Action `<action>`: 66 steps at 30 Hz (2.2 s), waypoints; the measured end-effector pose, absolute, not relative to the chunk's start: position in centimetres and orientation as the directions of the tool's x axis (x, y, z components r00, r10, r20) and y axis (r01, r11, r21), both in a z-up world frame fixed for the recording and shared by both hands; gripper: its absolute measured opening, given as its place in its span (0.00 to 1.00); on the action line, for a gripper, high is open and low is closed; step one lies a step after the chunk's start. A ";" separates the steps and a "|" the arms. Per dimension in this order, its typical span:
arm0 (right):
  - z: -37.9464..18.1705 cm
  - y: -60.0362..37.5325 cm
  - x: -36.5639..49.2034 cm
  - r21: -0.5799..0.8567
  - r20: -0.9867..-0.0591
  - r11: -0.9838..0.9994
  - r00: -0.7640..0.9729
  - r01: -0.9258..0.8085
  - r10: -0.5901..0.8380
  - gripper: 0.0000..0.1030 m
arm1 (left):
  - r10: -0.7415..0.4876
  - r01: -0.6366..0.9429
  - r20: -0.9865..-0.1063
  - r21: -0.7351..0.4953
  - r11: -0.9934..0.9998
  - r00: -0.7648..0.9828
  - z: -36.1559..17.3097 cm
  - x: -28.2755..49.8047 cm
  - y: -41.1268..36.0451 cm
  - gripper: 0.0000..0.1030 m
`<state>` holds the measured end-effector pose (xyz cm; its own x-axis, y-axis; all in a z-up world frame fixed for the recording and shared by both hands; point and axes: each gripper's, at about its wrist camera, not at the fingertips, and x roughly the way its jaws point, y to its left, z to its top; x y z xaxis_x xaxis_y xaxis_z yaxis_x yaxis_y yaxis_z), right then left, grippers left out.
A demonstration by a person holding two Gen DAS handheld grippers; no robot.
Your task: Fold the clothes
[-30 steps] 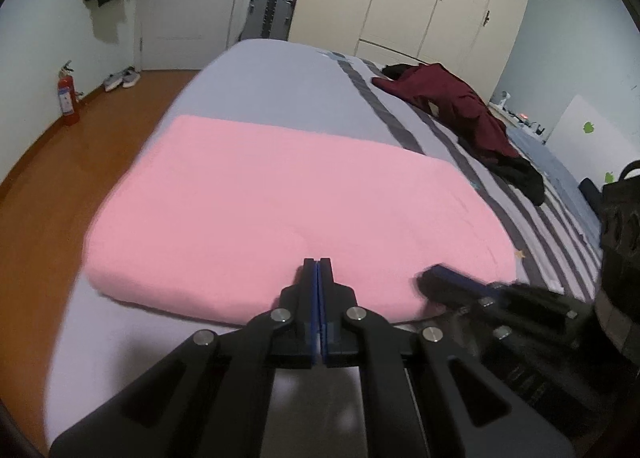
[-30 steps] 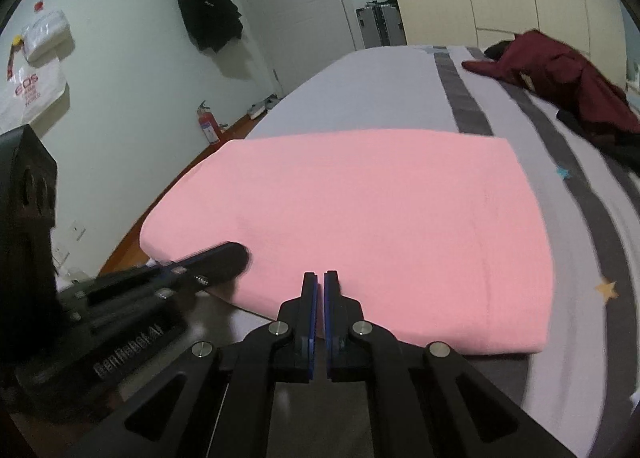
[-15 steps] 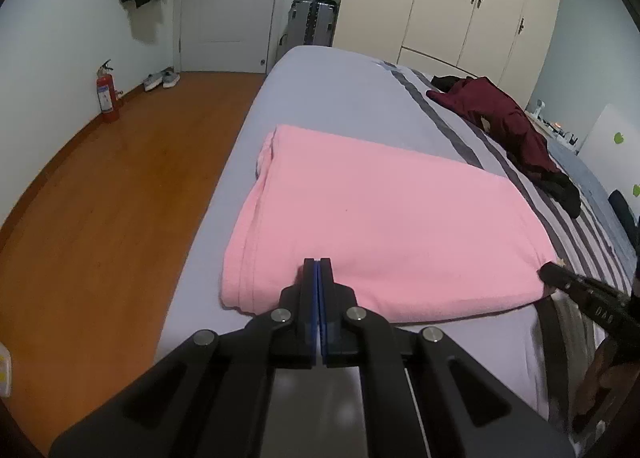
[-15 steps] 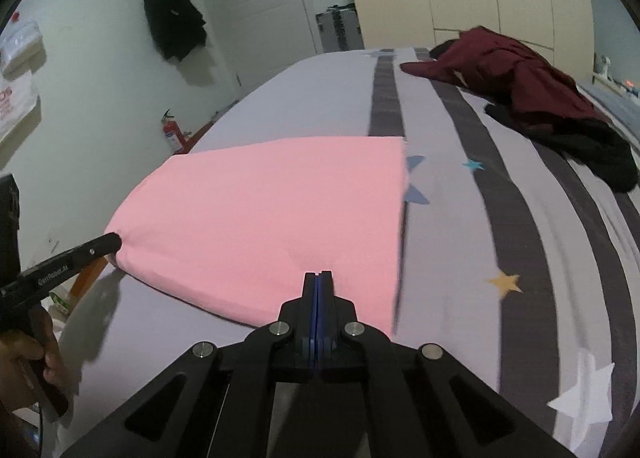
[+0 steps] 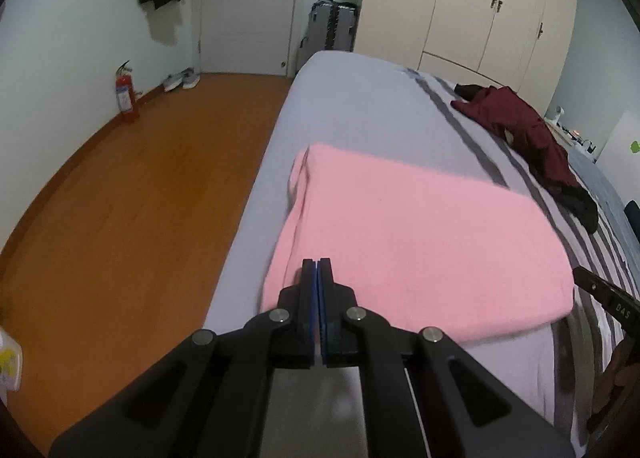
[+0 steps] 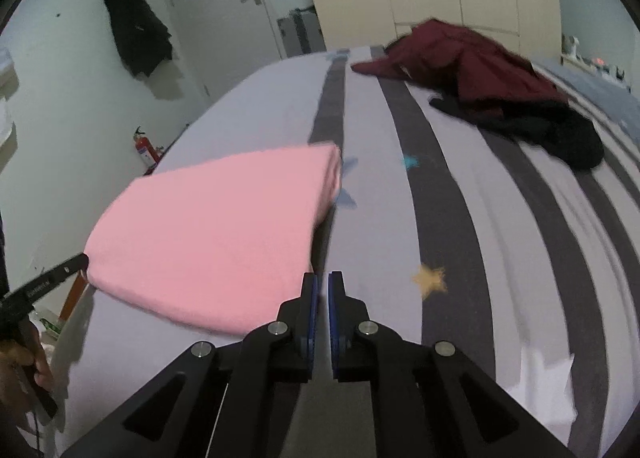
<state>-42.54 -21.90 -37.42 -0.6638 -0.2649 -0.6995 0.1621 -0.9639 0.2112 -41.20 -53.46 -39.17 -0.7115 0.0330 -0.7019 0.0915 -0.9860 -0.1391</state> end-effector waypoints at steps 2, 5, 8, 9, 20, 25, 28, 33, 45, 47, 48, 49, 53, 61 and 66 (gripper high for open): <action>-36.8 -22.4 -43.9 0.214 -0.686 -0.961 -0.675 0.172 -0.274 0.06 | 0.042 0.081 -0.702 -0.141 -0.987 -0.711 -38.9 -43.2 -53.4 0.02; -36.5 -23.5 -46.4 0.219 -0.680 -0.959 -0.676 0.180 -0.283 0.06 | 0.038 0.076 -0.715 -0.127 -0.989 -0.698 -39.3 -46.2 -53.1 0.02; -37.0 -24.6 -48.6 0.210 -0.698 -0.962 -0.662 0.175 -0.273 0.06 | 0.024 0.094 -0.741 -0.116 -0.989 -0.671 -40.4 -47.8 -53.4 0.02; -37.3 -24.9 -49.2 0.207 -0.707 -0.963 -0.654 0.172 -0.269 0.06 | 0.020 0.098 -0.749 -0.113 -0.989 -0.663 -40.8 -48.3 -53.5 0.02; -36.5 -24.4 -49.5 0.176 -0.719 -0.967 -0.647 0.184 -0.254 0.03 | 0.011 0.095 -0.721 -0.106 -0.990 -0.693 -37.6 -46.0 -53.1 0.02; -31.8 -22.8 -44.4 0.165 -0.678 -0.963 -0.686 0.211 -0.266 0.04 | -0.001 0.085 -0.682 -0.091 -0.992 -0.732 -33.2 -40.2 -50.9 0.02; -28.7 -21.1 -40.4 0.168 -0.659 -0.961 -0.700 0.220 -0.275 0.08 | 0.005 0.104 -0.664 -0.125 -0.987 -0.748 -30.5 -36.0 -48.9 0.07; -24.4 -17.9 -33.2 0.163 -0.631 -0.962 -0.727 0.219 -0.272 0.47 | -0.019 0.129 -0.623 -0.131 -0.983 -0.782 -26.1 -28.2 -43.6 0.76; -20.4 -7.5 -21.3 0.131 -0.604 -0.941 -0.728 0.311 -0.325 0.97 | -0.127 0.297 -0.641 -0.164 -0.941 -0.757 -22.0 -12.0 -31.8 0.99; -20.3 -5.5 -19.6 0.123 -0.608 -0.932 -0.716 0.341 -0.342 0.99 | -0.159 0.330 -0.651 -0.148 -0.932 -0.742 -21.7 -9.6 -29.3 0.99; -20.2 -4.5 -18.8 0.121 -0.610 -0.926 -0.709 0.357 -0.353 0.99 | -0.174 0.338 -0.649 -0.136 -0.931 -0.741 -21.6 -8.6 -28.1 0.99; -20.3 -3.5 -18.0 0.119 -0.616 -0.918 -0.697 0.378 -0.367 0.99 | -0.194 0.346 -0.644 -0.119 -0.931 -0.740 -21.5 -7.6 -26.8 0.99; -21.0 -0.1 -15.4 0.127 -0.635 -0.887 -0.651 0.444 -0.417 0.99 | -0.226 0.356 -0.632 -0.084 -0.931 -0.741 -21.8 -4.5 -22.1 0.99; -24.3 2.8 -11.2 0.098 -0.598 -0.848 -0.651 0.520 -0.468 0.99 | -0.233 0.338 -0.584 -0.076 -0.938 -0.778 -24.9 -1.2 -17.2 0.99; -26.6 3.7 -10.1 0.106 -0.532 -0.838 -0.681 0.536 -0.503 0.99 | -0.248 0.315 -0.523 -0.042 -0.948 -0.816 -27.0 0.0 -15.6 0.99</action>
